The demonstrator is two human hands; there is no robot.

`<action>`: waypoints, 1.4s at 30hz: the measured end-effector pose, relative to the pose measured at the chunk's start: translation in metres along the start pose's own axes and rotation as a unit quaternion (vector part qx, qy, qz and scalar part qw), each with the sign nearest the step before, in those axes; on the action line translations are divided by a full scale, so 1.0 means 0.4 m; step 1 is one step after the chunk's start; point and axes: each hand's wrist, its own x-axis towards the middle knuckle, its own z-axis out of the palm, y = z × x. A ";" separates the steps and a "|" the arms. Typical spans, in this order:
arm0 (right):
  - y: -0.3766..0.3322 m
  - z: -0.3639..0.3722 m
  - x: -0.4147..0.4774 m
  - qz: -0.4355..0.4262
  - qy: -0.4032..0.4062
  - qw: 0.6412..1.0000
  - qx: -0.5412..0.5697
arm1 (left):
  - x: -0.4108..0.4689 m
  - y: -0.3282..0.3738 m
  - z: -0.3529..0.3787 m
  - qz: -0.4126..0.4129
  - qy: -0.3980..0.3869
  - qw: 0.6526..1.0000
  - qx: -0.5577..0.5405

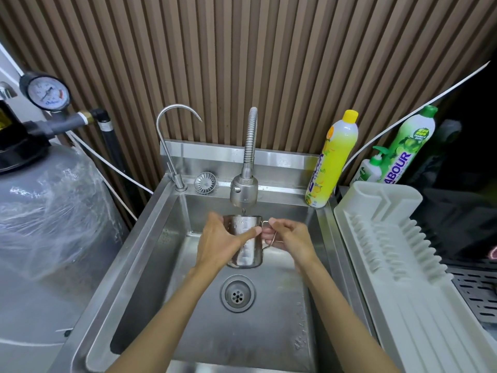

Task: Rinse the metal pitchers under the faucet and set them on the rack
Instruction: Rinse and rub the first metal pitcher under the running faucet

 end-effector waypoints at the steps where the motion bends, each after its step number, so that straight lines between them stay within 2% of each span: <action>1: -0.018 -0.003 0.003 0.001 0.006 1.000 -0.027 | -0.003 -0.010 0.010 -0.017 -0.013 0.999 -0.035; 4: -0.065 -0.007 0.003 -0.026 0.026 0.988 -0.150 | -0.006 -0.043 0.042 -0.065 -0.075 0.984 -0.150; 7: -0.096 0.006 -0.016 -0.099 0.032 0.949 -0.297 | -0.013 -0.062 0.070 -0.102 -0.130 0.953 -0.253; 10: -0.107 0.019 -0.033 -0.158 0.025 0.921 -0.355 | -0.019 -0.052 0.095 -0.092 -0.125 0.943 -0.295; 12: -0.109 0.015 -0.033 -0.181 0.009 0.925 -0.335 | -0.016 -0.037 0.103 -0.088 -0.074 0.943 -0.311; 17: -0.080 -0.012 -0.019 -0.188 -0.043 0.972 -0.132 | 0.017 0.003 0.093 -0.031 -0.006 0.941 -0.336; 23: -0.004 0.008 0.014 -0.106 -0.067 0.990 0.064 | 0.014 0.014 0.049 0.065 0.065 0.962 -0.256; 26: 0.028 0.020 0.022 -0.052 -0.083 0.981 0.169 | 0.005 0.017 0.023 0.109 0.054 0.973 -0.194; 29: 0.049 0.030 0.018 -0.008 -0.090 0.973 0.213 | -0.001 0.012 0.000 0.125 0.043 0.977 -0.169; 33: 0.065 0.025 0.013 0.019 -0.081 0.980 0.178 | -0.005 0.010 -0.020 0.105 0.033 0.989 -0.100; 36: 0.065 0.012 0.007 0.032 -0.056 0.993 0.100 | -0.009 0.014 -0.014 0.068 0.021 0.997 -0.017; 39: 0.056 0.004 0.008 0.038 -0.010 0.999 0.016 | -0.010 0.011 0.007 0.021 -0.023 0.999 0.041; 42: 0.037 -0.005 0.011 0.029 0.043 0.997 -0.060 | -0.023 0.007 0.026 -0.049 -0.077 0.996 0.014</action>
